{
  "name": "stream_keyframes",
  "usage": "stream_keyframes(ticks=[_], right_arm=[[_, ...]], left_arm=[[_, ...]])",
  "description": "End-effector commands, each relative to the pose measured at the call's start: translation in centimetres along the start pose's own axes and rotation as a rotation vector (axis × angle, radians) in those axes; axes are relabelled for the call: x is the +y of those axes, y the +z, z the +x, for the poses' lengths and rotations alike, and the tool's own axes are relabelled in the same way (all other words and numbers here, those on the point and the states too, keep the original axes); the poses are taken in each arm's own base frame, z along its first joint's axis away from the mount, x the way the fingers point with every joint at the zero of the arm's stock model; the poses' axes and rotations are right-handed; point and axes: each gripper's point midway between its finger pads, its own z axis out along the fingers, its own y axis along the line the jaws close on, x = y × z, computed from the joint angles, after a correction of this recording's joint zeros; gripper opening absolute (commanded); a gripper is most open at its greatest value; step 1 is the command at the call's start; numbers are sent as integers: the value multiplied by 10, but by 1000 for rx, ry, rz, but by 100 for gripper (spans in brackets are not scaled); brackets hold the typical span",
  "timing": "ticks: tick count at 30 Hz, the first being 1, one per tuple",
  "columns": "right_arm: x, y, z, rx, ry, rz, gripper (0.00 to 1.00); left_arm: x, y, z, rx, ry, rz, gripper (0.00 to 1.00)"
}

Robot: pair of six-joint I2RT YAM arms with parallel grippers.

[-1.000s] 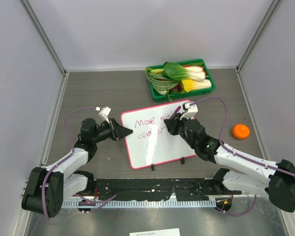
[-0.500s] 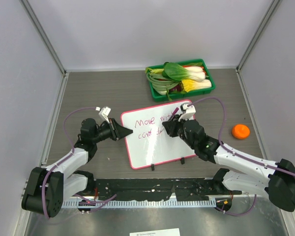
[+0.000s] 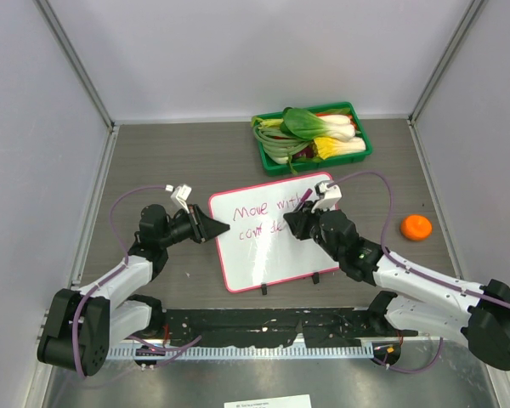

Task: Write a sentence on the whiteboard

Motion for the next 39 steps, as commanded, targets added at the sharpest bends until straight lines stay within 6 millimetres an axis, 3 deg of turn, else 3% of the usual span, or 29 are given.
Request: stream_keyframes(ticks=[1,12,20,26,39], right_arm=[[-6,-2,-14,-49,-7,41,1],[8,-5,-43,-116,-1,8,1],[12,-2,-53,-141,-8,12,1],[6,6,-42,-118,-13,32,1],[-8,-1,-18,-65,-28,50,1]], left_arm=[[28,-1,3,-18,71,-105,0],[28,-1,4,-19,70,-108,0],[27,-1,4,-17,71,-106,0],[27,-1,3,-19,72,-106,0],[28,-1,3,-18,73,-107,0]])
